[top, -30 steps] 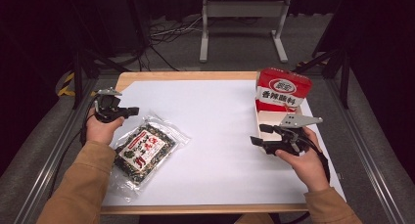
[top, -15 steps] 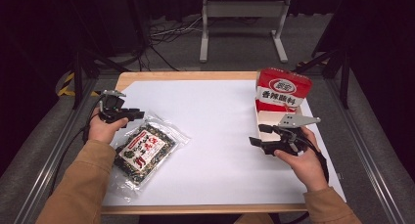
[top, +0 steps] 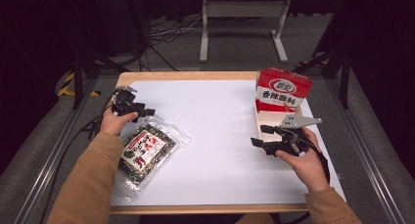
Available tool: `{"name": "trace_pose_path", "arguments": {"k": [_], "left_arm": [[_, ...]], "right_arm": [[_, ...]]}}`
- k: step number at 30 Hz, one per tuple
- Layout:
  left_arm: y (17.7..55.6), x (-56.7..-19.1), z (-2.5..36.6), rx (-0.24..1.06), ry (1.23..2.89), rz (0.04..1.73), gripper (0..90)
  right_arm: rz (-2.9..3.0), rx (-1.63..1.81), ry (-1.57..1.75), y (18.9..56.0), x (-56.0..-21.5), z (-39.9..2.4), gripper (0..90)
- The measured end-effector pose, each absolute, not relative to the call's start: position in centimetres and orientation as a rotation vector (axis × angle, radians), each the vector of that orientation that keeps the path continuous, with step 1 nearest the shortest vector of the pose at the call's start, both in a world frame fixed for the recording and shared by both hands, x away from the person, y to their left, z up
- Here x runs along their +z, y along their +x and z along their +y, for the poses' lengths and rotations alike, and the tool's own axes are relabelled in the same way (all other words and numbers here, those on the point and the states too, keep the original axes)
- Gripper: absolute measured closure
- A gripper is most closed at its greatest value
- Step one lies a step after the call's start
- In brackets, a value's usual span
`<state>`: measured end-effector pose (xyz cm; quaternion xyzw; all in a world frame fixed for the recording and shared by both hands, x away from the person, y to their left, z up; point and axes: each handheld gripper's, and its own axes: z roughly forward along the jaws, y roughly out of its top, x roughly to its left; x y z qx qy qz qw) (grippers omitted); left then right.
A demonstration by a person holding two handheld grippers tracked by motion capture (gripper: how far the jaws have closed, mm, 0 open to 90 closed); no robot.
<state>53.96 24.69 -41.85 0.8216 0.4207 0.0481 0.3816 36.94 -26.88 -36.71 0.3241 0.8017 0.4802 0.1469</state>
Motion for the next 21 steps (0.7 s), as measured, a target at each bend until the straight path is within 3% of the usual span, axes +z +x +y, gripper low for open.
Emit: {"name": "trace_pose_path", "arguments": {"k": [14,17,21], "left_arm": [[54.8,-43.9,24.3,0.063,2.123,1.047,29.6],[54.7,-44.0,24.2,0.045,2.140,1.027,33.1],[54.4,-43.9,23.9,0.050,2.158,0.993,45.6]], "right_arm": [[2.294,1.374,0.959,36.3,-37.0,-27.5,35.7],[2.297,1.369,0.959,36.3,-37.0,-27.5,35.6],[2.302,1.366,0.958,36.4,-37.1,-27.4,35.6]]}}
